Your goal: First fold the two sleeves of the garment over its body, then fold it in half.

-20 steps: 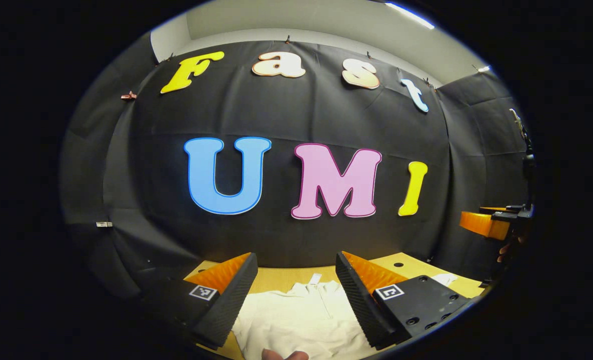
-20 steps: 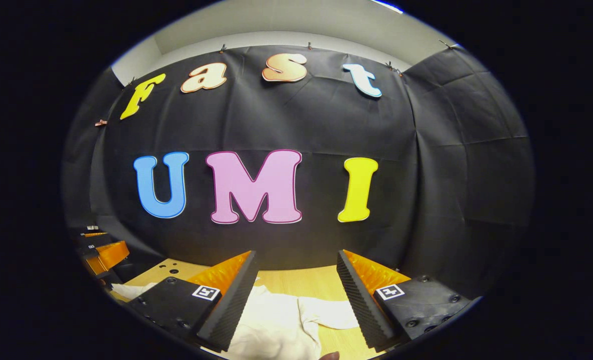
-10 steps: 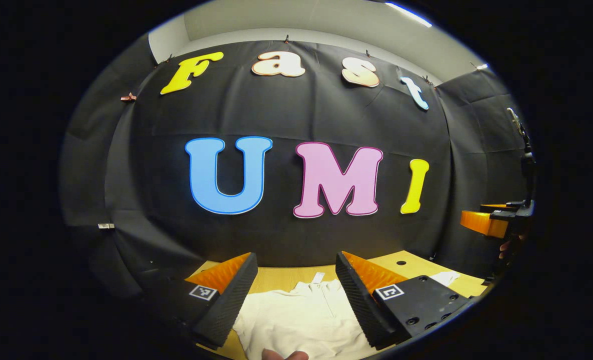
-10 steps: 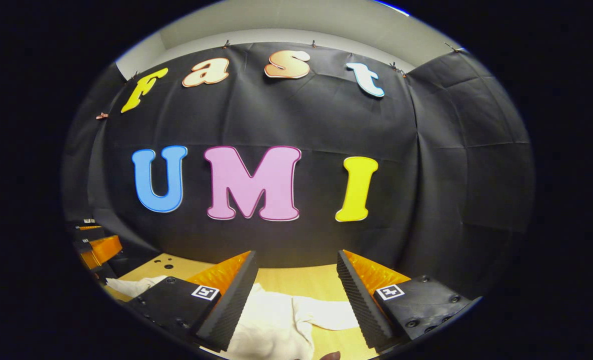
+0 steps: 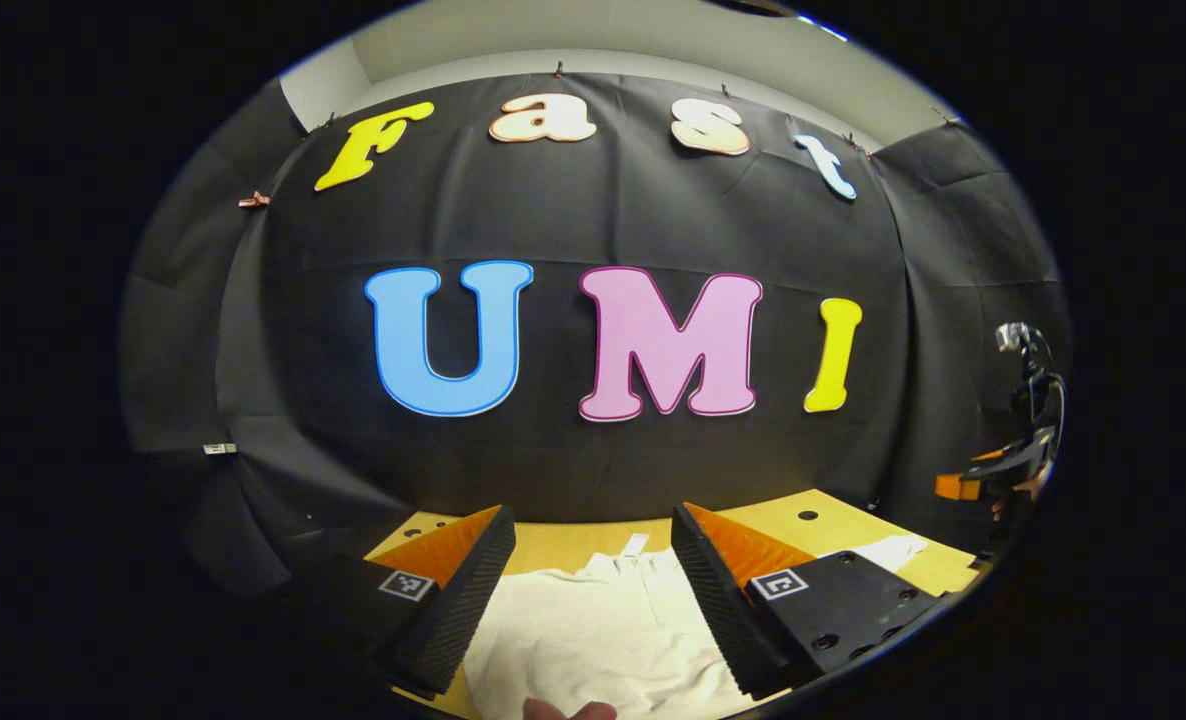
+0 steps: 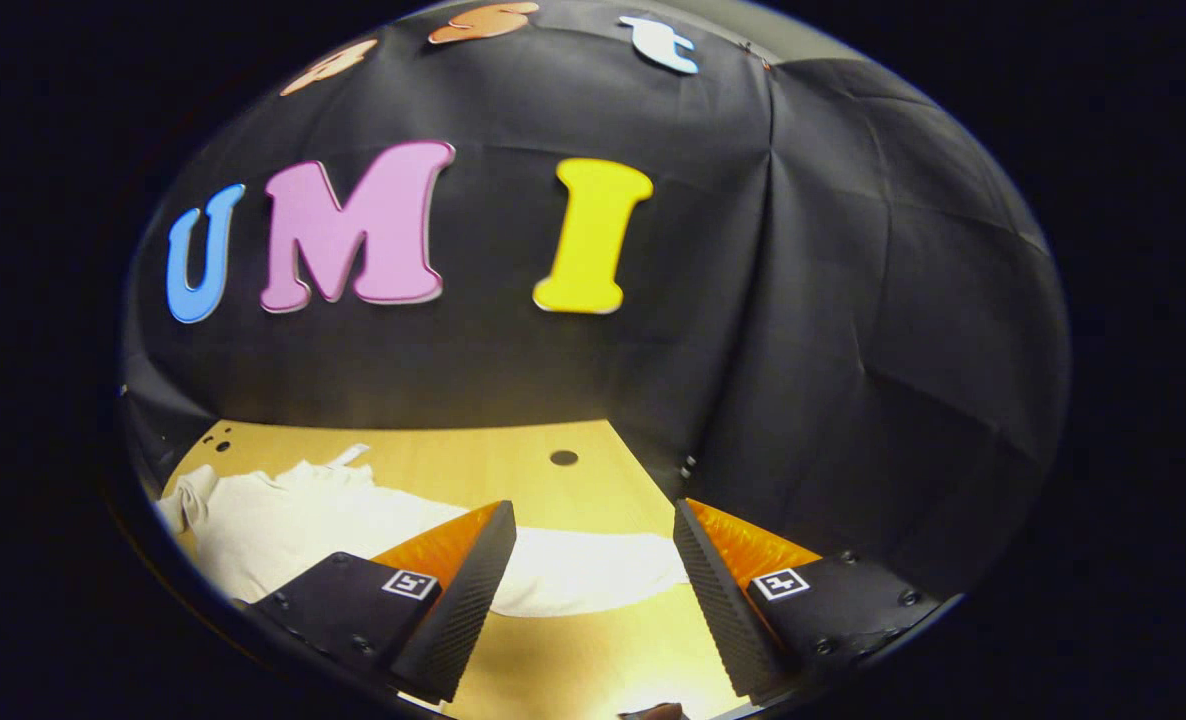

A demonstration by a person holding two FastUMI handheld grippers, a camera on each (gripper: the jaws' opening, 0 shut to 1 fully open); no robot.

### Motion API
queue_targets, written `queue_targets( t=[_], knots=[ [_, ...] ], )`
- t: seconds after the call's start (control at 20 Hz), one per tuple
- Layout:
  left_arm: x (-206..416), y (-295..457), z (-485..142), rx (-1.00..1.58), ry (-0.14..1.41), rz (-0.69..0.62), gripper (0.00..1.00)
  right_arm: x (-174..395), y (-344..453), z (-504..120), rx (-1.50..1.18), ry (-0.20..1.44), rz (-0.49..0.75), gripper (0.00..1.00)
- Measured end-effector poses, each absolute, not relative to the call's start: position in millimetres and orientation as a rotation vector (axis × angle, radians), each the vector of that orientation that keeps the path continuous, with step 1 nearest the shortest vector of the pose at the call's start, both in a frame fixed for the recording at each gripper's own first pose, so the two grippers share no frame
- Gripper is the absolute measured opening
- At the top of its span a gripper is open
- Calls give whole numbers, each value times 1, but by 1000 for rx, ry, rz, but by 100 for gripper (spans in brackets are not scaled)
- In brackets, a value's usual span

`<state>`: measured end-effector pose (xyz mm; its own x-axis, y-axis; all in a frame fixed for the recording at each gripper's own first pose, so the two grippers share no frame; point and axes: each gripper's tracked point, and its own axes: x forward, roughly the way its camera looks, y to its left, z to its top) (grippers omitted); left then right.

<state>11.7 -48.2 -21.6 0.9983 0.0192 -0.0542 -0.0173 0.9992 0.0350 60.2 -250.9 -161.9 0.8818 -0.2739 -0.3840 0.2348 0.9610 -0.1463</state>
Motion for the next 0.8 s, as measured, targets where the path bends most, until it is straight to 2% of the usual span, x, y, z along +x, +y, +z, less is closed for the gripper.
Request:
queue_targets(
  t=[0.35,0.8],
  knots=[
    [18,-98,-40,13,135,106,99,111,-338,-285,-59,650,-270,98],
    [-10,-110,-39,69,179,285,99,119,-383,-388,-59,846,-230,98]
  ],
)
